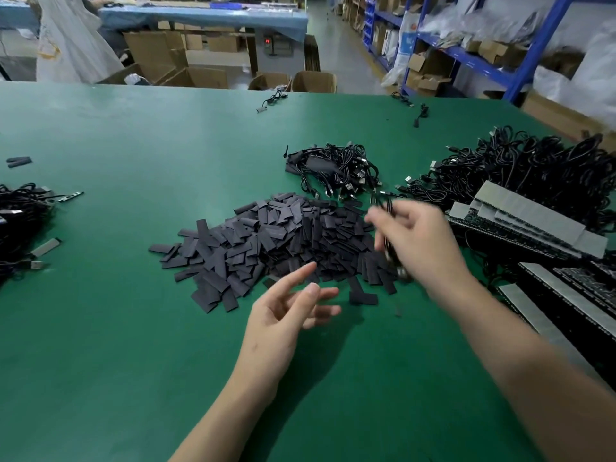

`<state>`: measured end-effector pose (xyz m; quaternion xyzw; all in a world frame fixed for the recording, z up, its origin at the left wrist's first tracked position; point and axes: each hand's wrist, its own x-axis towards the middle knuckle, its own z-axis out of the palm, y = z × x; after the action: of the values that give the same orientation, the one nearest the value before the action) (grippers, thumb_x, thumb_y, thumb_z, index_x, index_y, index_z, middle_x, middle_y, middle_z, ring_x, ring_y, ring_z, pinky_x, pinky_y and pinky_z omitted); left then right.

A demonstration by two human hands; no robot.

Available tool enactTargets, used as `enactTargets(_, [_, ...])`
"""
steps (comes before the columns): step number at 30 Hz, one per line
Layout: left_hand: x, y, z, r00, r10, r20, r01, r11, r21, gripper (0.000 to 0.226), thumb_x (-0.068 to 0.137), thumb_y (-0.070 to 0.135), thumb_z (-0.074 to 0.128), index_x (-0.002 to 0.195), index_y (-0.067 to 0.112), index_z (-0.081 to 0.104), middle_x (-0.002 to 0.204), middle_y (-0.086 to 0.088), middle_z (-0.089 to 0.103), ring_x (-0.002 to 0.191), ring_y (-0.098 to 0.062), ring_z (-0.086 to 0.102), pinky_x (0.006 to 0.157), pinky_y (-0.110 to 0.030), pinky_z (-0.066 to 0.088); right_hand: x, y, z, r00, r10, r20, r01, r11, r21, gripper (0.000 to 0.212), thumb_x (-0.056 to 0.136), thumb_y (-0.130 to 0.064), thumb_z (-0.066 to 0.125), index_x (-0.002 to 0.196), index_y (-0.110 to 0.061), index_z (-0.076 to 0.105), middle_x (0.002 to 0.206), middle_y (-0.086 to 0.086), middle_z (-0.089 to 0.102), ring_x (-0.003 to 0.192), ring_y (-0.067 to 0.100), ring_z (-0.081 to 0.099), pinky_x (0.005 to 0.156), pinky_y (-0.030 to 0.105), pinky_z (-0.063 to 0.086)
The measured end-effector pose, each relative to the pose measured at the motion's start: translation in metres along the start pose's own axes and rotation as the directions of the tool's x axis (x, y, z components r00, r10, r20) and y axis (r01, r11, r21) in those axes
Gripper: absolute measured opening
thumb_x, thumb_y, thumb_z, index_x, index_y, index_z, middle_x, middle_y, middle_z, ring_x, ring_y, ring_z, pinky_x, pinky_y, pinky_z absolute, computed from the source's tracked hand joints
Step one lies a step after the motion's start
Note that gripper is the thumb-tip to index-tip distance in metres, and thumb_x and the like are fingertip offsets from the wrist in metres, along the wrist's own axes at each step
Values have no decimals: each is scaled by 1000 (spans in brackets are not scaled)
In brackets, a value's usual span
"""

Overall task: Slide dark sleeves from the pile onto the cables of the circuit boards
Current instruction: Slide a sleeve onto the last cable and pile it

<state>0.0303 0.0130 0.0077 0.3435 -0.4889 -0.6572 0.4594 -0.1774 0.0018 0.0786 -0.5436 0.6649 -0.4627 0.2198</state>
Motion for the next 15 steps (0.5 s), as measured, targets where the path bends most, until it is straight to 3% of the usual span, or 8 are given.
enactTargets(2, [-1,-1,1,999,-17,30,17,1000,-1,46,91,32,62,135,21,60,106,-9,79,92,-27,77,76,-23,58,49,-12,1,998,-31,-62,25,995,-95,29,102,-34,62,84,-14,71,64,-2,71,43,7,50,47,27,43])
enactTargets(4, [-1,-1,0,999,-25,48,25,1000,0,45,92,32,61,136,20,60,107,-10,79,94,-28,77,78,-25,59,102,-24,6,996,-38,-87,19,978,-209,31,102,-38,61,87,-13,73,75,-1,74,50,4,57,57,29,49])
enactTargets(6, [0,-1,-3,998,-32,58,32,999,4,43,94,32,61,136,22,60,109,-10,78,95,-29,76,81,-27,59,145,-33,11,996,1,-92,-33,936,-350,41,101,-48,60,107,-10,74,103,5,77,87,15,71,83,34,56])
enactTargets(8, [0,-2,-6,998,-41,51,41,999,-2,42,95,33,61,135,23,61,109,-10,78,96,-28,76,81,-28,59,165,-34,16,994,75,-83,-104,892,-439,55,101,-53,57,134,-10,63,133,8,66,121,27,62,99,38,49])
enactTargets(9, [0,-1,-7,998,-42,43,43,999,-10,41,94,33,61,135,23,61,109,-10,78,96,-29,76,80,-27,59,166,-32,20,993,88,-73,-112,889,-444,57,101,-52,57,140,-11,58,139,8,62,125,28,59,102,40,48])
enactTargets(12, [1,0,-6,999,-43,31,44,999,-32,42,93,33,61,133,23,62,108,-11,78,95,-29,76,77,-26,59,136,-16,29,1000,-12,-20,2,889,-457,40,101,-37,61,133,-12,60,130,7,62,114,23,60,102,43,52])
enactTargets(15, [2,-2,-5,998,-51,42,52,999,-18,42,92,33,61,132,20,63,106,-11,79,92,-28,77,77,-27,59,82,9,29,993,-116,26,114,868,-483,22,99,-28,65,118,-17,66,115,0,61,108,18,59,96,37,50])
